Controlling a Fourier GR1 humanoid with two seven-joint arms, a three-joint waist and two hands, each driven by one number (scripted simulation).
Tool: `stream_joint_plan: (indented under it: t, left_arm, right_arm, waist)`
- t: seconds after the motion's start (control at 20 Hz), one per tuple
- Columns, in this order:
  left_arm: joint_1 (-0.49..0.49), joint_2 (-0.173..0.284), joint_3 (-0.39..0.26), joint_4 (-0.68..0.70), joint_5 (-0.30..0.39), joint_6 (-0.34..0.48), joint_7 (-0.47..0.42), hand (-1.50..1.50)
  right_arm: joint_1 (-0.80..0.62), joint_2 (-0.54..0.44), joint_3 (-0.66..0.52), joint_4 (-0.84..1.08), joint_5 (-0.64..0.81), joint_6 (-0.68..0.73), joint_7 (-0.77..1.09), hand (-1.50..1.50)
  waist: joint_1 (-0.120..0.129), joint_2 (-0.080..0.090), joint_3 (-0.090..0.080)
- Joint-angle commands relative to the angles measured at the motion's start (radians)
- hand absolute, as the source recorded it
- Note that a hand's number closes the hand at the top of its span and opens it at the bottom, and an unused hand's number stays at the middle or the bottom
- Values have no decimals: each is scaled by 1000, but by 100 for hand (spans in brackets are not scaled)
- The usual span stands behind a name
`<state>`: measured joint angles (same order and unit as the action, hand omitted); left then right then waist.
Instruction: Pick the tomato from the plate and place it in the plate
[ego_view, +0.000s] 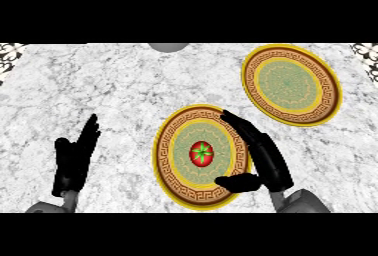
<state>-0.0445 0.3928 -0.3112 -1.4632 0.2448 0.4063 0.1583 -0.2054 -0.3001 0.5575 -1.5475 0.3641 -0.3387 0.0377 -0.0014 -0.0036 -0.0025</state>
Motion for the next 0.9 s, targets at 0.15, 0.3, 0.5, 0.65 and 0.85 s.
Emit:
stream_joint_plan:
  t: [0.15,0.3,0.5,0.65,0.85]
  left_arm:
    - [-18,-25,-12,-12,-27,11,36,0]
    - [-3,-11,32,14,5,-32,-19,0]
    - [-7,-20,52,50,1,-56,-19,0]
    - [-7,-19,52,-7,-38,-36,38,0]
    - [2,-52,82,37,-56,-83,-4,0]
  right_arm:
    - [-182,-48,48,-84,116,251,409,-150]
    - [-207,-52,66,-99,48,409,511,-150]
    - [-193,2,113,-167,53,501,648,-150]
    - [-210,-16,27,-108,2,596,613,-150]
    - [-232,105,26,-63,78,625,675,-150]
  waist:
    - [7,0,1]
    - [11,2,1]
    - [1,1,2]
    - [4,2,2]
    - [5,3,2]
